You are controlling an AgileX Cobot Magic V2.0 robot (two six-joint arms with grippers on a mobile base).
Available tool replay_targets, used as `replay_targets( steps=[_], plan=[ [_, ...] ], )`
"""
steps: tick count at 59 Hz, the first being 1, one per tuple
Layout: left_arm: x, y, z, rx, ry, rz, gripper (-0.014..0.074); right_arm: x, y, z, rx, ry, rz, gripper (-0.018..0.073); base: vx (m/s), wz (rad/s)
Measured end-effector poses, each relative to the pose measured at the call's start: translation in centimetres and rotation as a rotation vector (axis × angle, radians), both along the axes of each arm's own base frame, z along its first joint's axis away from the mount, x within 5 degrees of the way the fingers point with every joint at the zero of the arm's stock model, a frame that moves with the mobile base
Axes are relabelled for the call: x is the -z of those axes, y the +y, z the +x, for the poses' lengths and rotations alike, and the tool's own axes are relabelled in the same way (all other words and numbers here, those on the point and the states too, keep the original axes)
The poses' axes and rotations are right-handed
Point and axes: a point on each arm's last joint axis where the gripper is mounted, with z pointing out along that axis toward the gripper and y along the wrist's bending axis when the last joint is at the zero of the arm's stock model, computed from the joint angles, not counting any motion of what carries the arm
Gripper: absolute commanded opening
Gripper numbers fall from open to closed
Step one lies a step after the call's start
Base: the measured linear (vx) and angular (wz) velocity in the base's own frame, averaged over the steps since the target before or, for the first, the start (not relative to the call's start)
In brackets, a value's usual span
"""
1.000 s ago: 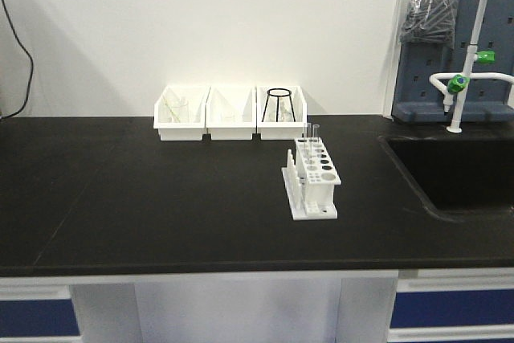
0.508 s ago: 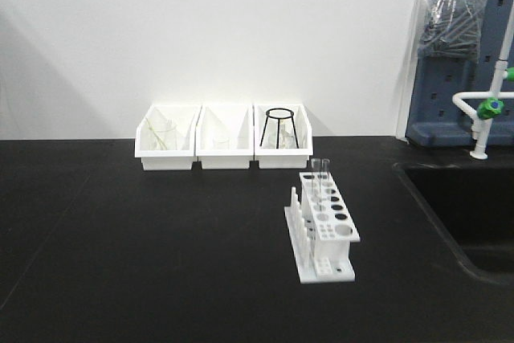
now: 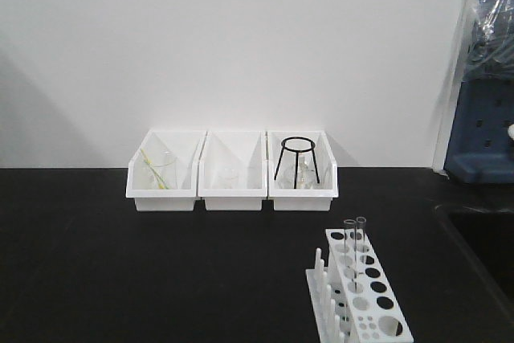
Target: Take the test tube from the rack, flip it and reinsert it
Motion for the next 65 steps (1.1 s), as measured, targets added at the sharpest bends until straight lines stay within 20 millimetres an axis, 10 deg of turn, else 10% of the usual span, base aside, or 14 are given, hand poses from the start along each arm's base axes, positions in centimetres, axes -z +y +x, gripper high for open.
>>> replay_targets(
  steps=[65],
  plan=[
    [0.0, 0.0, 0.0, 0.0, 0.0, 0.0, -0.0006, 0.0, 0.0, 0.0, 0.0, 0.0, 0.0, -0.0008, 0.12, 0.01]
  ],
)
